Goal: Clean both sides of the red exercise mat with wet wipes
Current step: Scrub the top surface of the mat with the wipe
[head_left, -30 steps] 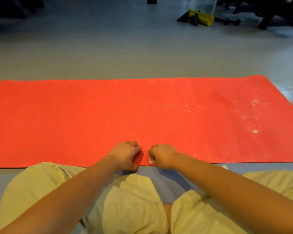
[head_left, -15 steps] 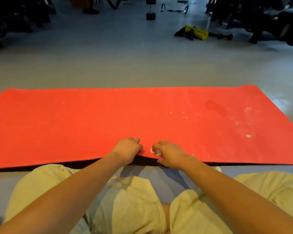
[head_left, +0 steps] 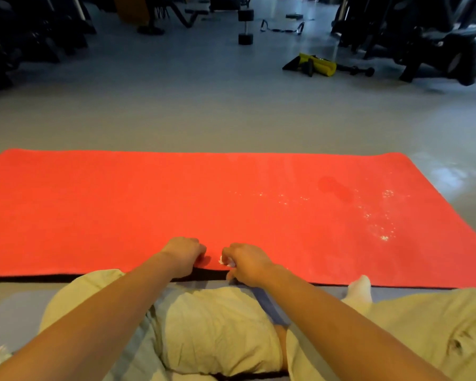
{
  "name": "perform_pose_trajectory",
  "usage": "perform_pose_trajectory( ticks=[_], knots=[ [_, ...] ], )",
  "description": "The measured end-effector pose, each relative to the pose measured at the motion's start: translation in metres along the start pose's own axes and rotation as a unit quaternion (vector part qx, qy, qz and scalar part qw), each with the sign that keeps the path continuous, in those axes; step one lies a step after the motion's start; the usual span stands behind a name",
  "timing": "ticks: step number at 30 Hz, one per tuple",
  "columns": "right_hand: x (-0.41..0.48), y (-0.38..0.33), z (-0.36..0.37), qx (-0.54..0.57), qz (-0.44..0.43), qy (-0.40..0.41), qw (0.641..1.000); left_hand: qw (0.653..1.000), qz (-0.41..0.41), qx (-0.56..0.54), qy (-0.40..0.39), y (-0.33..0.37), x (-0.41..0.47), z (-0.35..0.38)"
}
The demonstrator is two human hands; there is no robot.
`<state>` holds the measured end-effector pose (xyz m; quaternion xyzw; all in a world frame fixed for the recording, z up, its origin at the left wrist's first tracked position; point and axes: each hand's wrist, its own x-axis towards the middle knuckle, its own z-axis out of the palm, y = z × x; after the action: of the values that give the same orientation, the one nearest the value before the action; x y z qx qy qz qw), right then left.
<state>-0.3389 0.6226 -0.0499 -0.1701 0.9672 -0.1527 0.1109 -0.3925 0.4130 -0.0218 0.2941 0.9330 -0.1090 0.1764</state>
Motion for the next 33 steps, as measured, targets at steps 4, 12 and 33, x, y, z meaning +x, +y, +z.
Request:
perform_pose_trajectory(
  ticks=[4,12,33],
  knots=[
    [-0.008,0.006,0.023,-0.003,-0.013,-0.008,1.000,0.991,-0.040,-0.111,-0.064,0.004,0.014,0.019],
    [0.016,0.024,0.041,-0.016,-0.082,0.066,0.994,0.988,-0.061,-0.141,-0.008,-0.012,0.074,0.018],
    [0.098,0.065,0.023,-0.010,-0.092,0.098,0.991,0.955,-0.085,-0.167,0.229,-0.034,0.181,0.036]
  ],
)
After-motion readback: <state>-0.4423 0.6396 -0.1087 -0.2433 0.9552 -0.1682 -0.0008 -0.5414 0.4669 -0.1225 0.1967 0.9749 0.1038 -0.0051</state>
